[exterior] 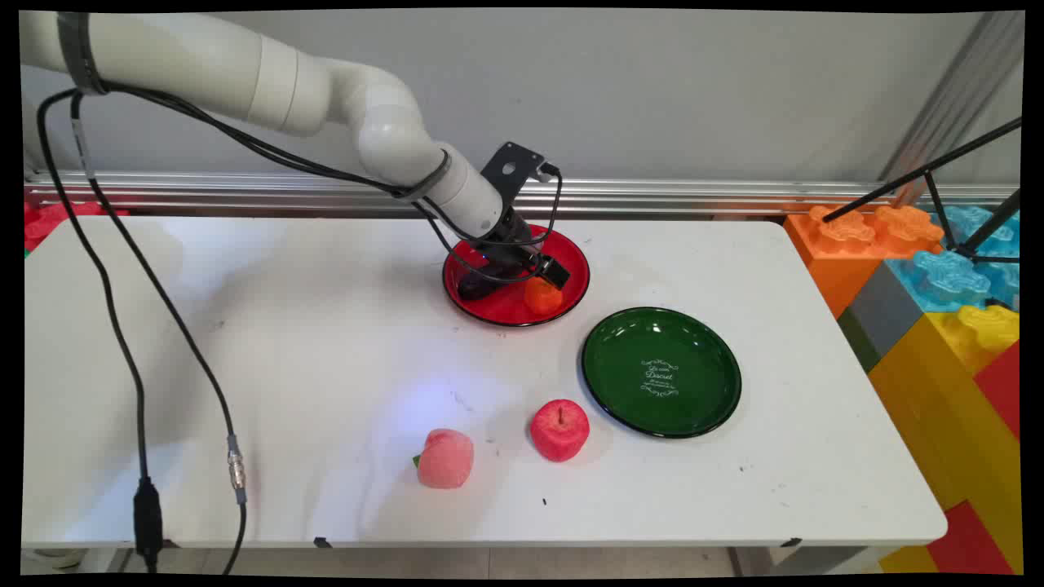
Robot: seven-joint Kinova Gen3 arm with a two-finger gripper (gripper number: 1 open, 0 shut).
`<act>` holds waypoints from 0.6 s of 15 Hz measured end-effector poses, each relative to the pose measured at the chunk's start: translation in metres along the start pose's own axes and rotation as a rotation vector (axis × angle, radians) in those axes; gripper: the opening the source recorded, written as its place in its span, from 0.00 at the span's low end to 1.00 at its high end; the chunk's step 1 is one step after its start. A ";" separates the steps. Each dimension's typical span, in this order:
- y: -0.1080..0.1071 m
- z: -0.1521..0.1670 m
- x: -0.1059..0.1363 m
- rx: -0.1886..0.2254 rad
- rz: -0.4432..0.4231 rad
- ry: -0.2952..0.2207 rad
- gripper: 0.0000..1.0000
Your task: Pick up the eggplant from the red plate
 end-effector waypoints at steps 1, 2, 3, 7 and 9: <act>0.001 -0.002 0.001 0.001 0.002 0.002 1.00; 0.001 -0.006 0.005 0.004 0.012 0.007 1.00; 0.001 -0.009 0.009 0.009 0.022 0.012 1.00; -0.015 -0.026 0.026 0.053 0.087 0.025 1.00; -0.032 -0.033 0.028 0.079 0.118 0.009 1.00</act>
